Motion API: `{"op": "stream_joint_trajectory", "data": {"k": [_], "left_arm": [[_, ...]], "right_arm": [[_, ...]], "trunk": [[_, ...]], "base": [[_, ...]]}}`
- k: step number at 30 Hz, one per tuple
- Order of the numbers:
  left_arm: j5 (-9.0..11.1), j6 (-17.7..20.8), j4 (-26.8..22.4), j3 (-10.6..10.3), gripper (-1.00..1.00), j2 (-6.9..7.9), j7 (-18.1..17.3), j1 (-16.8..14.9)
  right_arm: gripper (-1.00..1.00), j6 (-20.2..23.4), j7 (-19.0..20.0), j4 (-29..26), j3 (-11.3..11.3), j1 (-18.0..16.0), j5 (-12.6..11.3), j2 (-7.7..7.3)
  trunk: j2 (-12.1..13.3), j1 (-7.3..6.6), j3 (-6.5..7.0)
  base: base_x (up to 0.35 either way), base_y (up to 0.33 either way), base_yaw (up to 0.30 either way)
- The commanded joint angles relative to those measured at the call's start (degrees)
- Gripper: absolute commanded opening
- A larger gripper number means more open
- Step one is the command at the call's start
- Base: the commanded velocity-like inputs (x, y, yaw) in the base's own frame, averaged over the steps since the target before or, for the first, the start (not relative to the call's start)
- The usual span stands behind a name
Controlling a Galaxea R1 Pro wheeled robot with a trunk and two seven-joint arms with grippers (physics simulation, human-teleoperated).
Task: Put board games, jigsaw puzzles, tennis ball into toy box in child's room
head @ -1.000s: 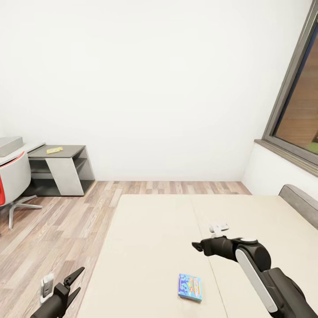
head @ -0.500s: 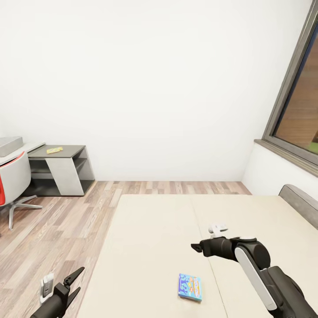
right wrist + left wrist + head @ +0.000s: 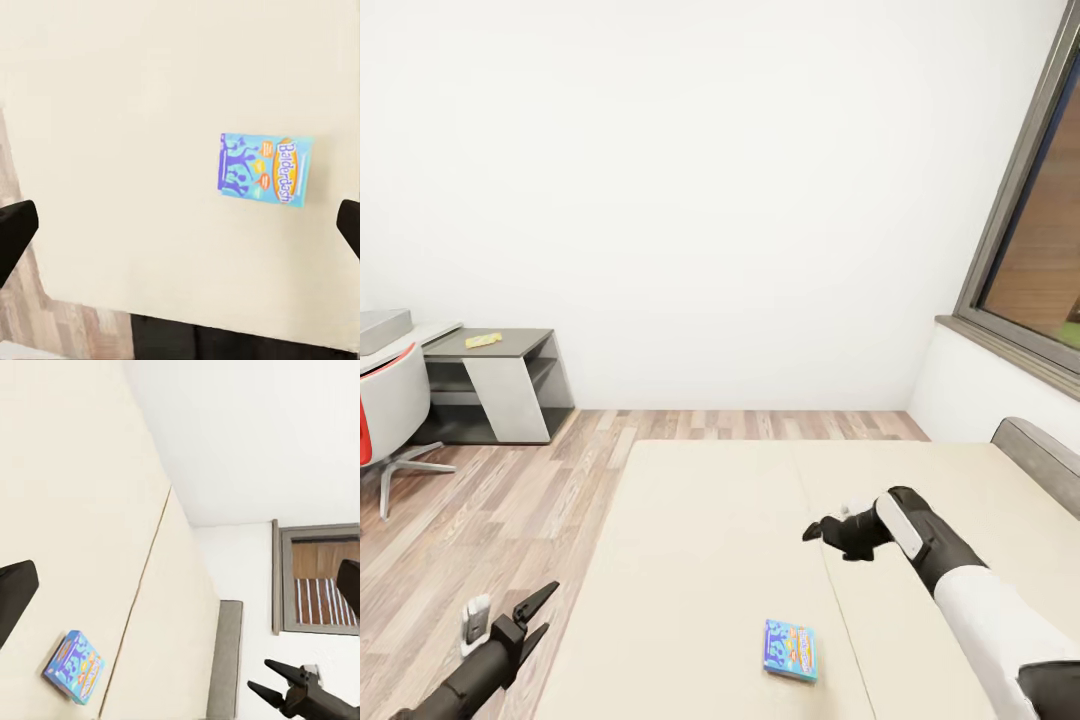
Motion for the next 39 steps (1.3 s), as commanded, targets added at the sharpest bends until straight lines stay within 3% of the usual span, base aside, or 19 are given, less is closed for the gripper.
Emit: {"op": "stream_joint_trajectory", "data": {"k": [1,2,3,8,11,14,18,24,27,29,30,35,39], "left_arm": [[-1.52,0.62,0.04,0.01,1.0,-0.06,1.8,-1.34],[-2.33,0.76,0.07,-0.01,1.0,-0.12,2.77,-2.18],[-3.19,1.79,-0.03,-0.16,1.0,-0.73,5.16,-4.92],[-4.24,6.35,2.49,-0.55,1.0,-3.48,12.16,-13.21],[-4.51,7.97,7.86,-0.59,1.0,-5.97,16.24,-16.8],[-4.56,8.54,9.95,-0.61,1.0,-7.03,17.88,-18.07],[-4.68,8.89,11.25,-0.67,1.0,-7.73,19.05,-19.36],[-5.48,9.14,15.02,-0.75,1.0,-7.87,19.9,-26.18],[-7.79,9.17,21.51,-1.61,1.0,-8.2,19.81,-30.0],[-9.27,9.15,24.49,-2.8,1.0,-8.29,19.47,-31.18],[-10.96,9.1,27.24,-4.22,1.0,-8.4,19.06,-32.15],[-12.48,7.76,29.58,-5.33,1.0,-8.37,18.7,-32.09],[-12.72,6.3,29.94,-5.52,1.0,-8.27,18.69,-31.81]], "right_arm": [[1.0,0.13,0.48,6.86,0.1,-2.85,-0.22,0.76],[1.0,0.13,0.48,9.21,0.03,-3.82,-0.44,1.02],[1.0,-1.26,0.56,12.56,-0.09,-5.21,-0.75,1.14],[1.0,-3.06,0.84,16.46,-0.18,-6.87,-1.23,0.04],[1.0,-3.75,1.02,17.56,-0.12,-7.35,-1.34,-0.34],[1.0,-4.05,1.01,17.94,-0.1,-7.51,-1.36,-0.37],[1.0,-4.36,1.03,18.17,-0.1,-7.61,-1.38,-0.4],[1.0,-4.57,1.12,18.3,-0.36,-7.69,-1.42,-0.94],[1.0,-4.63,1.16,18.32,-0.6,-7.74,-1.51,-1.05],[1.0,-4.65,1.16,18.33,-0.81,-7.75,-1.58,-1.07],[1.0,-4.68,1.17,18.33,-0.96,-7.71,-1.69,-1.05],[1.0,-5.14,1.62,18.33,-1.06,-7.68,-1.85,-0.83],[1.0,-5.4,4.38,18.33,-0.88,-7.68,-1.81,-0.94]], "trunk": [[-0.13,0.03,-0.12],[-0.13,0.03,-0.12],[-0.13,0.03,-0.12],[-0.13,0.03,-0.33],[-0.13,0.03,-0.56],[-0.13,0.03,-0.81],[-0.13,0.03,-1.17],[-0.13,0.03,-1.72],[-0.13,0.03,-2.0],[-0.13,0.03,-2.19],[-0.13,0.03,-2.28],[-0.13,0.03,-2.75],[-0.13,0.03,-3.13]], "base": [[0.0,0.0,0.0],[0.0,0.0,0.0],[0.0,0.0,0.0],[0.0,0.0,0.0],[0.0,0.0,0.0],[0.0,0.0,0.0],[0.0,0.0,0.0],[0.0,0.0,0.0],[0.0,0.0,0.0],[0.0,0.0,0.0],[0.0,0.0,0.0],[0.0,0.0,0.0],[0.0,0.0,0.0]]}}
